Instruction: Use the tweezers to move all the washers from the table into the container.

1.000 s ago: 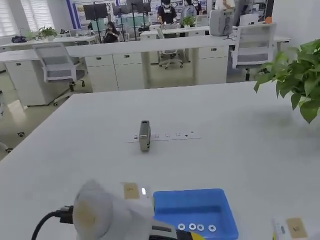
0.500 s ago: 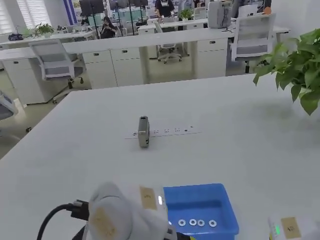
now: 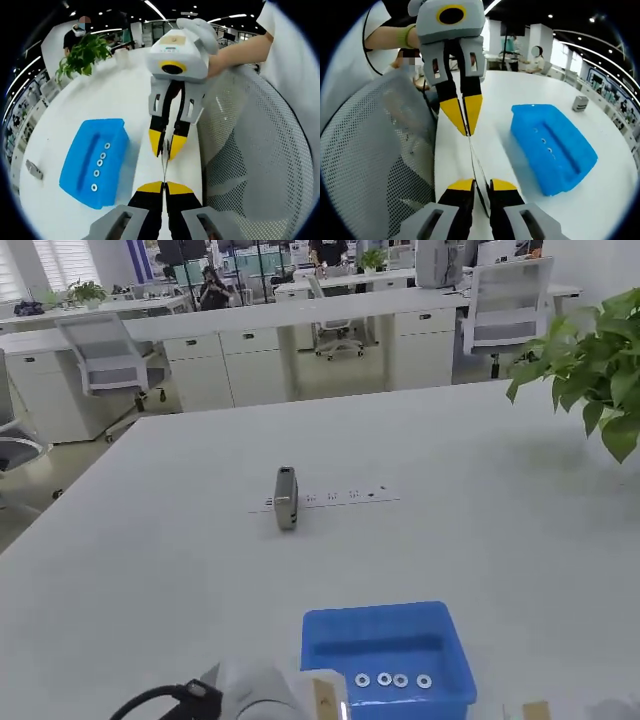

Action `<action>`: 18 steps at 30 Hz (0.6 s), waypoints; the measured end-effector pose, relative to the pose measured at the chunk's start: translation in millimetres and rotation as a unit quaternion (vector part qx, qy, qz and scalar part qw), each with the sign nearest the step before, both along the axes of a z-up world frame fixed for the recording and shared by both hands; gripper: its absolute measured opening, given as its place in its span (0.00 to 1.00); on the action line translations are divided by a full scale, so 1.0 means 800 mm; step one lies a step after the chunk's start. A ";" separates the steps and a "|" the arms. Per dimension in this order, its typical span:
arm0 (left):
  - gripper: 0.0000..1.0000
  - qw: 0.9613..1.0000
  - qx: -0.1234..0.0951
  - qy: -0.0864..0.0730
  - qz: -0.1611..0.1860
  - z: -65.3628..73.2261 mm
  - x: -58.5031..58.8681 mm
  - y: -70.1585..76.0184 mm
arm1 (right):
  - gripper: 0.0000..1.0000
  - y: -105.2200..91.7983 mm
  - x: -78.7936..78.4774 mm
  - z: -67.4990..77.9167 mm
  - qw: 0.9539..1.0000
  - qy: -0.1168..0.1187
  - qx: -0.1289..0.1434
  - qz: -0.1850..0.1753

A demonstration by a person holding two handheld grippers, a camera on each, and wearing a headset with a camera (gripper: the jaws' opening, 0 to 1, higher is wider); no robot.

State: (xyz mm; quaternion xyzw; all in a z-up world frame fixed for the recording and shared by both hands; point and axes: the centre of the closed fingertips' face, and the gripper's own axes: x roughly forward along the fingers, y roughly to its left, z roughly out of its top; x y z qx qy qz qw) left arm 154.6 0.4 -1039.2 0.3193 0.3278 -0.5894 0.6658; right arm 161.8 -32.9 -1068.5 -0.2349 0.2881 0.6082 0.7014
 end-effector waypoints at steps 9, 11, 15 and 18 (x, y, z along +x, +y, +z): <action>0.00 0.999 0.041 0.013 0.011 -0.025 0.002 0.017 | 0.23 -0.037 0.000 0.014 0.997 0.038 0.006 -0.061; 0.00 0.999 0.049 0.016 0.013 -0.030 0.002 0.020 | 0.24 -0.056 0.007 0.024 0.997 0.012 0.001 -0.082; 0.00 0.997 0.072 0.023 0.016 -0.041 0.001 0.024 | 0.28 -0.099 0.009 0.047 0.993 -0.015 -0.002 -0.121; 0.00 0.996 0.086 0.020 0.015 -0.044 0.002 0.024 | 0.30 -0.133 0.015 0.064 0.986 -0.044 0.001 -0.158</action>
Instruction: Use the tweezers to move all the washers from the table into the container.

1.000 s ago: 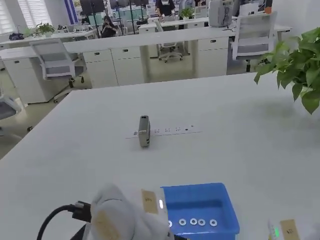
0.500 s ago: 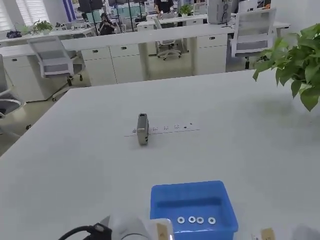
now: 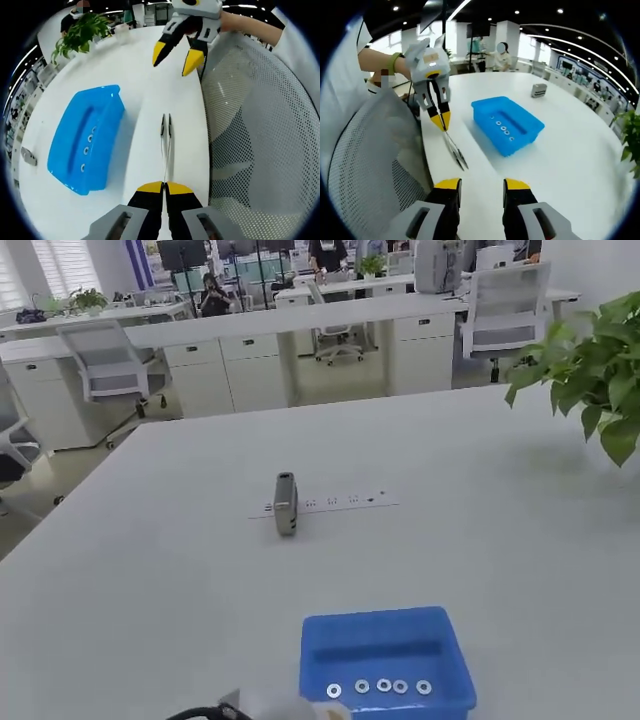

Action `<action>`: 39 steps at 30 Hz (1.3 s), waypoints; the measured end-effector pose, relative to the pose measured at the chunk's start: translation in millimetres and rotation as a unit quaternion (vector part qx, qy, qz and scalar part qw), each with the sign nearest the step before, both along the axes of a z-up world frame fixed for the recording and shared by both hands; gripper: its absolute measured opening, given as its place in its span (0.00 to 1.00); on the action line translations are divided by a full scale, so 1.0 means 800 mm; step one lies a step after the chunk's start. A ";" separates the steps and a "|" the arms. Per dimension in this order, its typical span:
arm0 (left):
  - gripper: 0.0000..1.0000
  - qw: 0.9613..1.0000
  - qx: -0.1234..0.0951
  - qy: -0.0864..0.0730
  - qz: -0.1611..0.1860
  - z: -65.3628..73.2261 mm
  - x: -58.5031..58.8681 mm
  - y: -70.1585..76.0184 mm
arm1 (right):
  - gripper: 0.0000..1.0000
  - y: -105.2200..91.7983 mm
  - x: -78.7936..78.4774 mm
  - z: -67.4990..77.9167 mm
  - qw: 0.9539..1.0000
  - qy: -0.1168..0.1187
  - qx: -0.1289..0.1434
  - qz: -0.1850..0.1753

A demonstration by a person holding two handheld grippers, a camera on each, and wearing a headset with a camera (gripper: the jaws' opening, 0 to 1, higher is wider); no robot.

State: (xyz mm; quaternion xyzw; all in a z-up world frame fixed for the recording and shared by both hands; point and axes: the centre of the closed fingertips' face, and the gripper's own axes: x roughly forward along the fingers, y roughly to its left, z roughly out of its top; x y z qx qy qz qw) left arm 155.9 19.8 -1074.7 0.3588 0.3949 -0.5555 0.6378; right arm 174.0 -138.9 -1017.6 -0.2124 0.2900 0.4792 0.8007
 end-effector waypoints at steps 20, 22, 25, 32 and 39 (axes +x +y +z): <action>0.00 0.998 0.060 -0.013 -0.022 -0.012 -0.007 0.001 | 0.33 -0.076 0.039 0.067 0.961 -0.059 0.173 -0.209; 0.00 0.998 0.056 -0.010 -0.012 -0.012 -0.007 0.001 | 0.37 -0.078 0.042 0.064 0.957 -0.048 0.178 -0.222; 0.00 0.999 0.049 -0.011 -0.002 -0.012 -0.007 0.002 | 0.41 -0.080 0.042 0.062 0.958 -0.047 0.170 -0.228; 0.17 0.996 -0.019 0.024 0.085 -0.010 -0.020 0.005 | 0.38 -0.086 0.044 0.080 0.948 -0.073 0.199 -0.237; 0.35 0.962 -0.154 0.002 0.226 0.032 -0.011 0.020 | 0.40 -0.091 0.046 0.084 0.942 -0.081 0.205 -0.252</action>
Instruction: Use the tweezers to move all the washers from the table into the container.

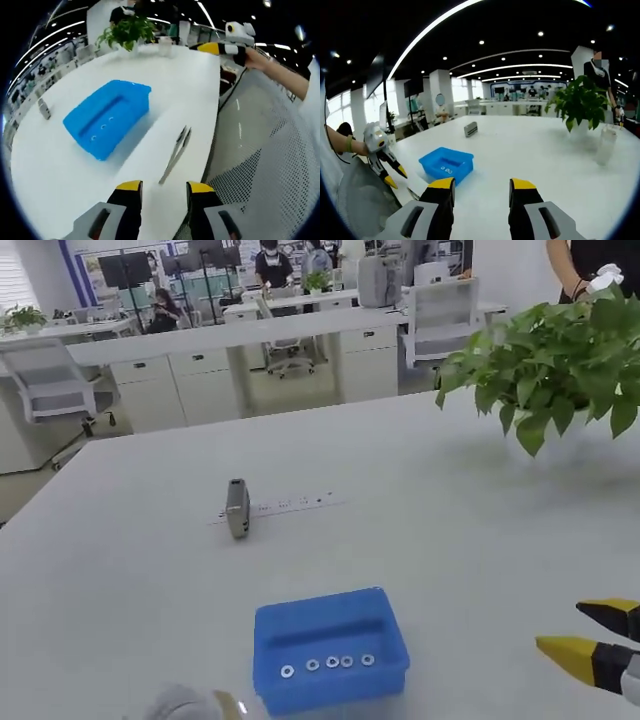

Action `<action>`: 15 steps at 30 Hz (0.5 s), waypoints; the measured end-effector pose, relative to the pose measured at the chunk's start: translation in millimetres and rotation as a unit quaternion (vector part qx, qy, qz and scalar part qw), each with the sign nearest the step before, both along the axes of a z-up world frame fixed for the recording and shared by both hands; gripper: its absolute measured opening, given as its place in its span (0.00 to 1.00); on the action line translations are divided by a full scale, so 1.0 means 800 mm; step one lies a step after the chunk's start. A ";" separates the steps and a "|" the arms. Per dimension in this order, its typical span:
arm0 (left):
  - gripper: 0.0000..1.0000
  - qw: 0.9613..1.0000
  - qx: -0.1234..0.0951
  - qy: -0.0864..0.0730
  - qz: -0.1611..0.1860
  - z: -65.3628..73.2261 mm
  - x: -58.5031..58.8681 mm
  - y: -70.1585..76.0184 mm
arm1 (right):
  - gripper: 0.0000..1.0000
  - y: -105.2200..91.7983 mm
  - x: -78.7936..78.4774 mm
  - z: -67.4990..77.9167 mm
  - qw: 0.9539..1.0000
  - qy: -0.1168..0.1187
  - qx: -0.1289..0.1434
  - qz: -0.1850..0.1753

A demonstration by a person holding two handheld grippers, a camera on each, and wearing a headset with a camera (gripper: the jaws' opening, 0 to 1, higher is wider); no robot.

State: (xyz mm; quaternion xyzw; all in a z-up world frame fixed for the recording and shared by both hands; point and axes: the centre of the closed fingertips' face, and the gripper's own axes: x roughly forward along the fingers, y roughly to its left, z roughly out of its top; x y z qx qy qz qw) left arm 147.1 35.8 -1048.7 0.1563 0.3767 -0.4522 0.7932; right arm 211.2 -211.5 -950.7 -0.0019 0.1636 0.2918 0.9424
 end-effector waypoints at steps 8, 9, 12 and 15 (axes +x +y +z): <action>0.61 0.976 -0.118 -0.106 0.152 0.075 0.031 0.022 | 0.44 0.016 -0.003 -0.007 0.999 0.005 -0.031 0.027; 0.66 0.971 -0.121 -0.129 0.159 0.083 0.035 0.023 | 0.44 0.017 -0.003 -0.008 0.999 0.006 -0.033 0.028; 0.76 0.957 -0.143 -0.172 0.184 0.102 0.045 0.024 | 0.47 0.018 -0.002 -0.007 0.999 0.004 -0.039 0.029; 0.82 0.948 -0.165 -0.185 0.200 0.109 0.048 0.030 | 0.52 0.026 0.003 0.008 0.998 -0.031 -0.040 0.028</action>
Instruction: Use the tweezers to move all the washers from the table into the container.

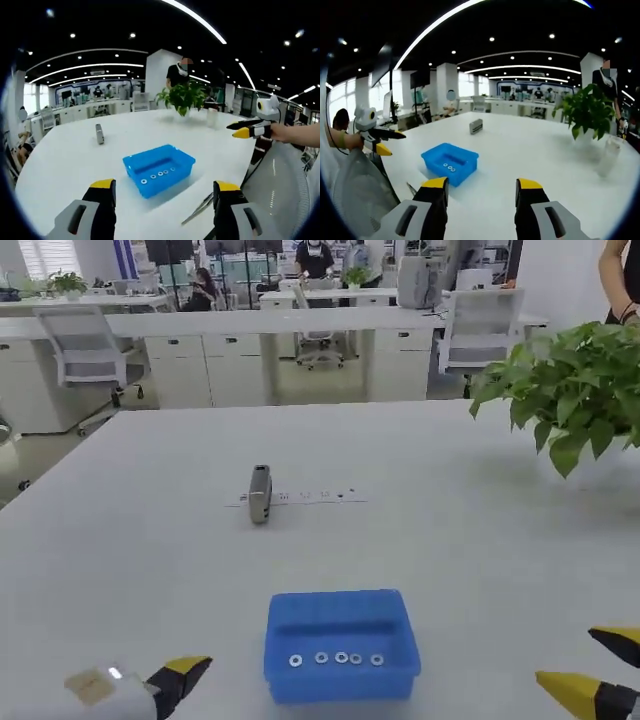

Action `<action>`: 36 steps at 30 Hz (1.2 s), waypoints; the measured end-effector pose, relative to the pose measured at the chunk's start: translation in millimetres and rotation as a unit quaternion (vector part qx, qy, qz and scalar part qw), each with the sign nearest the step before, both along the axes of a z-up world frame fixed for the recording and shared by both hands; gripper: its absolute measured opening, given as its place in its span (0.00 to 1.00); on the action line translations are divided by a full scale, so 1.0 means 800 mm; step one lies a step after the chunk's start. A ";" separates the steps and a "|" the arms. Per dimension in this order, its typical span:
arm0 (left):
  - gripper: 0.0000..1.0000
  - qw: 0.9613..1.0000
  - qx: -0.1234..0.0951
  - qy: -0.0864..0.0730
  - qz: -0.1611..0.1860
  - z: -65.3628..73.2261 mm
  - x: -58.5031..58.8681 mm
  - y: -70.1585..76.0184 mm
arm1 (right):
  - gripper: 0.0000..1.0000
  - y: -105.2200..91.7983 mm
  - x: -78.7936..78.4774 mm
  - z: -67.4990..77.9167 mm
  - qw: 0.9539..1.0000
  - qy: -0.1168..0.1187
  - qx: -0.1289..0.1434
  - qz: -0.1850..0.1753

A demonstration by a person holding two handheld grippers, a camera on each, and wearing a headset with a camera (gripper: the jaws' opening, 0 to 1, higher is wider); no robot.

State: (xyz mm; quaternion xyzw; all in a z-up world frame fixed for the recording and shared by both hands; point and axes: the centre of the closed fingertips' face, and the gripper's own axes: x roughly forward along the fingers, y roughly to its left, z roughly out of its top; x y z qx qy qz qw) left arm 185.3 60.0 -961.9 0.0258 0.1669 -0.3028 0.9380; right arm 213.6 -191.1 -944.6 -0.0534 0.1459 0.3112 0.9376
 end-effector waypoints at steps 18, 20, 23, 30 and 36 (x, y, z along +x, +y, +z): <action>0.99 0.998 -0.018 -0.039 0.055 0.017 0.015 0.026 | 0.95 0.022 0.010 0.022 0.998 -0.067 -0.010 0.010; 0.99 0.998 -0.015 -0.040 0.054 0.017 0.015 0.026 | 0.98 0.018 0.013 0.027 0.997 -0.073 -0.004 0.000; 0.99 0.998 -0.014 -0.041 0.056 0.017 0.014 0.027 | 0.99 0.012 0.012 0.030 0.997 -0.076 0.001 -0.004; 0.99 0.998 -0.002 -0.038 0.049 0.014 0.013 0.024 | 0.99 0.008 0.013 0.034 0.997 -0.077 0.012 -0.013; 0.99 0.998 0.001 -0.035 0.052 0.012 0.013 0.026 | 0.99 0.005 0.013 0.037 0.997 -0.078 0.023 -0.017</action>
